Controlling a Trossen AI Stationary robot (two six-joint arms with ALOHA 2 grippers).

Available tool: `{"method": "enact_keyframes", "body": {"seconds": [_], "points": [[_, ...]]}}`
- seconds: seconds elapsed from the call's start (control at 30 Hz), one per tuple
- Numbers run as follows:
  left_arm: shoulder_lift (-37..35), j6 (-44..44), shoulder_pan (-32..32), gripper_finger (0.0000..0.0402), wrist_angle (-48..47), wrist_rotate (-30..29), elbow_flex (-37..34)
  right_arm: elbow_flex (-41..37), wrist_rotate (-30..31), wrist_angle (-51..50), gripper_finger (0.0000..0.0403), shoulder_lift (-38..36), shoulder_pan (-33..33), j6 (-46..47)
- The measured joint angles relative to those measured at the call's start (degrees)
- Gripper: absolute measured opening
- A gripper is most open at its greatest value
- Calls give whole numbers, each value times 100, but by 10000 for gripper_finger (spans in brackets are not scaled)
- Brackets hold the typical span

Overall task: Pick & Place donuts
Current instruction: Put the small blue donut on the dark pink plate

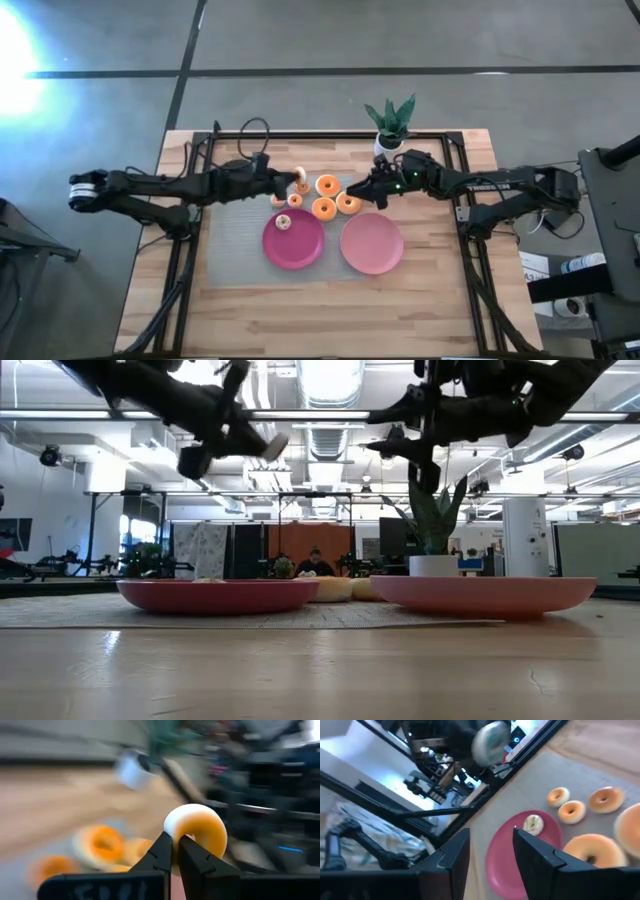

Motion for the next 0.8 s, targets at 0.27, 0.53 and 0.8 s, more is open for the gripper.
{"method": "enact_keyframes", "body": {"seconds": [0.27,0.53,0.8], "points": [[349,2412,-888,0,-2263,-2878,1113,0,862,350,141,535,141,2925],[786,3523,-1545,0,-2717,-3030,1835,637,1505,1321,141,1248,352,2206],[790,3070,-1319,0,-2505,-2715,1802,2553,2368,-1845,143,1555,663,-690]]}}
